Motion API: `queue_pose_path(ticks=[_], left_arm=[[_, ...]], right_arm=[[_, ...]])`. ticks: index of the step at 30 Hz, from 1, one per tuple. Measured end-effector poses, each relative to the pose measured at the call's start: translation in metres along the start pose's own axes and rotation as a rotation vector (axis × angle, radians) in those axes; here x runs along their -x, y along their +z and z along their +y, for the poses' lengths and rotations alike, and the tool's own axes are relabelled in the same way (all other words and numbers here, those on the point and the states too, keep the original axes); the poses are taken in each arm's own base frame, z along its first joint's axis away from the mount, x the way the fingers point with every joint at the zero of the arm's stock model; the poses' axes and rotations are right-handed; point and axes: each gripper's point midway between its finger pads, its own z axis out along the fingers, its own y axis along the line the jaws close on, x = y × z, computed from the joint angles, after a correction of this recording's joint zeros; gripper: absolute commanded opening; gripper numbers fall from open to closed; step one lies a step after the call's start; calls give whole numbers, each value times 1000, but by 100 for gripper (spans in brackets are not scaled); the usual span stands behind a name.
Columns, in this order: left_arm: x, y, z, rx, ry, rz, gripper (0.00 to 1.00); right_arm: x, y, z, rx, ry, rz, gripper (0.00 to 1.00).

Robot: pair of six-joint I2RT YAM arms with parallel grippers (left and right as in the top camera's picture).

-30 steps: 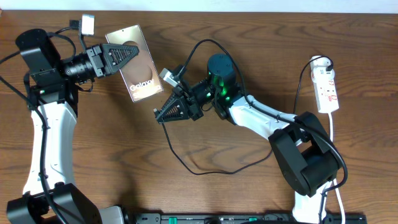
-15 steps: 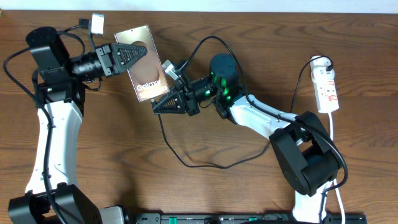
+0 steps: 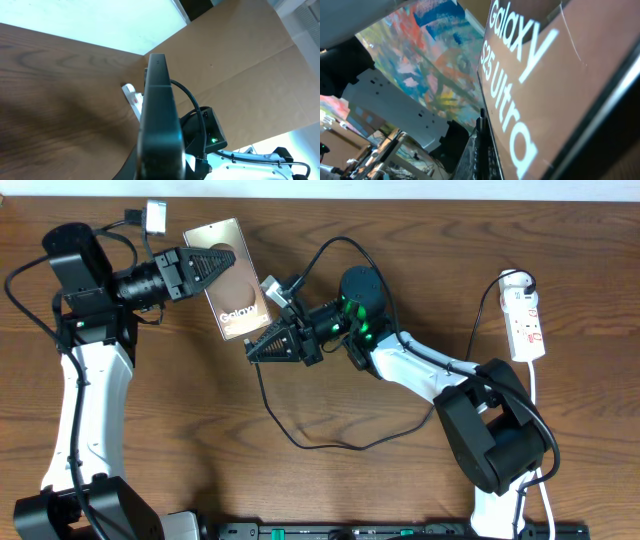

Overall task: Plug charger to phone and switch on socket
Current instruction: 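Push the connector into the phone's charging port with the right gripper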

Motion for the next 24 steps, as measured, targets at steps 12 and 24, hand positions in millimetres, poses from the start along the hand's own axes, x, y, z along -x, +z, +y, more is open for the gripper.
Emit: queue_pose_path(ticks=[12, 24], left_arm=[[-1, 0, -1, -4, 23, 3, 7], [-2, 1, -2, -11, 26, 9, 7]], right_arm=[[0, 0, 1, 2, 1, 2, 1], [3, -9, -3, -14, -4, -13, 1]])
